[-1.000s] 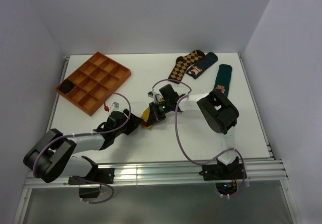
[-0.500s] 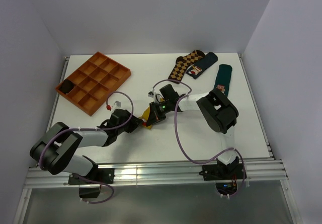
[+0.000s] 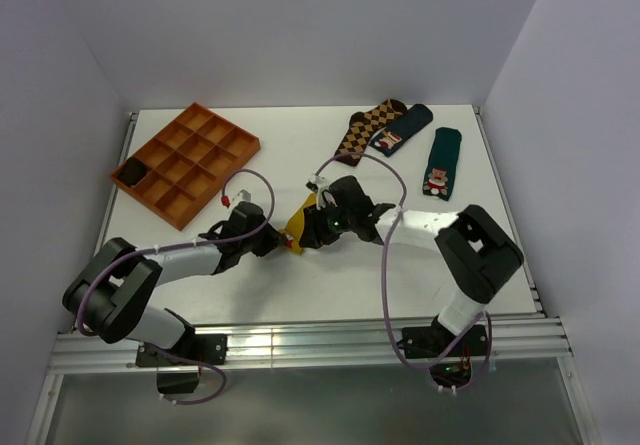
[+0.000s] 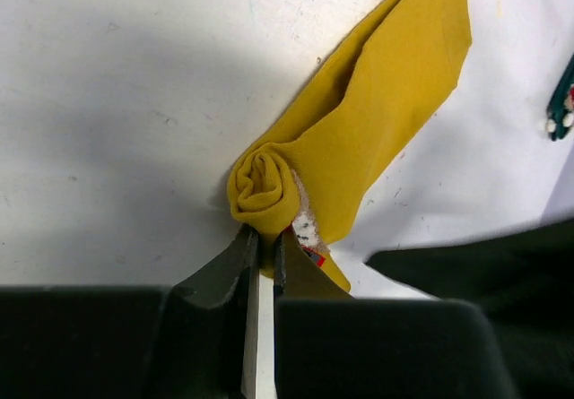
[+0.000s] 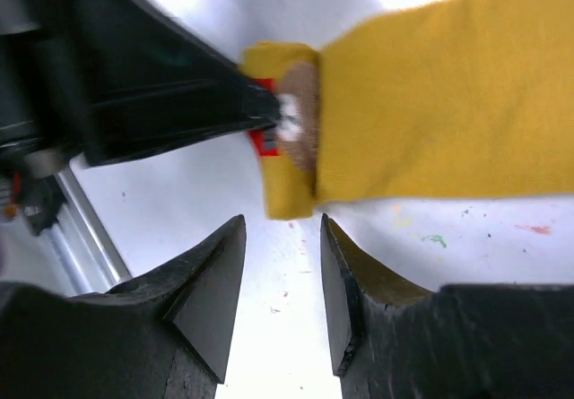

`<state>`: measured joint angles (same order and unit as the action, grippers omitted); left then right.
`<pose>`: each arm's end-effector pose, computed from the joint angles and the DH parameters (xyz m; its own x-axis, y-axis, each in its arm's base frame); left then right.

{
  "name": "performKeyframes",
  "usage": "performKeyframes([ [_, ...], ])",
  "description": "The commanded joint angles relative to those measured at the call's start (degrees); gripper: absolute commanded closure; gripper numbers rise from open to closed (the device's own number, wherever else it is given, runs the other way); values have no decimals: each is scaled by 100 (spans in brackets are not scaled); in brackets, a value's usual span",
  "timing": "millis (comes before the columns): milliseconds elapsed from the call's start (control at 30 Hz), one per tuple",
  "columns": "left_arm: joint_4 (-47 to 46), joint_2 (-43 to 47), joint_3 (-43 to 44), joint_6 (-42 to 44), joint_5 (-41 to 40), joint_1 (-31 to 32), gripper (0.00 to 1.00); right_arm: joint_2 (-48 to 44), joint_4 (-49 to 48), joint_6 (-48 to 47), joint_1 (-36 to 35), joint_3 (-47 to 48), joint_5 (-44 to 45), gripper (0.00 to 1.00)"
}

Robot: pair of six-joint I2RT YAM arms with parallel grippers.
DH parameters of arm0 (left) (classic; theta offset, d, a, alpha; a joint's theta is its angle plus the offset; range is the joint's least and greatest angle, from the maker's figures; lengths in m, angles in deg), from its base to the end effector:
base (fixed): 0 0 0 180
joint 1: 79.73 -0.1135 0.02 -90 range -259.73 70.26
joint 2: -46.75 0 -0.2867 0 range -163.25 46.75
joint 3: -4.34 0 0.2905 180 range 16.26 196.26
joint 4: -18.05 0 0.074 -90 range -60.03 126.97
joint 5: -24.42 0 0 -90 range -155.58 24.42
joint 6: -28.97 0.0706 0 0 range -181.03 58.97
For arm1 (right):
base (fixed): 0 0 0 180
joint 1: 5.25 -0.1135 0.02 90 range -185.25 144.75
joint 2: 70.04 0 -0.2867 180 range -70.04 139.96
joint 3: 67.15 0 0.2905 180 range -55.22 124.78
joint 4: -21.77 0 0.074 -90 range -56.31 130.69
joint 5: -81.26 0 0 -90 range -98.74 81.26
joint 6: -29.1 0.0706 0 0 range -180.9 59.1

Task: Roll the socks
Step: Roll the sock at the center of the board.

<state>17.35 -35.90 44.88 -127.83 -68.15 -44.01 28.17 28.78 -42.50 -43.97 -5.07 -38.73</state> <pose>0.2513 -0.1768 0.1075 -0.7225 -0.6114 -0.3227 -0.2746 0.6822 -0.6777 0.2855 0.2741 0.1336 -0.7671 -0.2646 -0.5845 -0.6157 0.5597 0.5546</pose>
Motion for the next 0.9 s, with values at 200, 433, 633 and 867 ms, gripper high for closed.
performKeyframes([
  [200,1613,-172,829,405,-130,57,98,-1076,-1495,-1179,-873,-761,2076,53],
  [433,1886,-339,1119,440,90,66,97,-857,-2259,-1698,-1498,-946,2824,53],
  [633,2062,-357,1224,449,107,66,97,-480,-2427,-1997,-1858,-893,3306,52],
  [867,2159,-357,1321,502,151,66,97,12,-2383,-2147,-2113,-805,3755,52],
])
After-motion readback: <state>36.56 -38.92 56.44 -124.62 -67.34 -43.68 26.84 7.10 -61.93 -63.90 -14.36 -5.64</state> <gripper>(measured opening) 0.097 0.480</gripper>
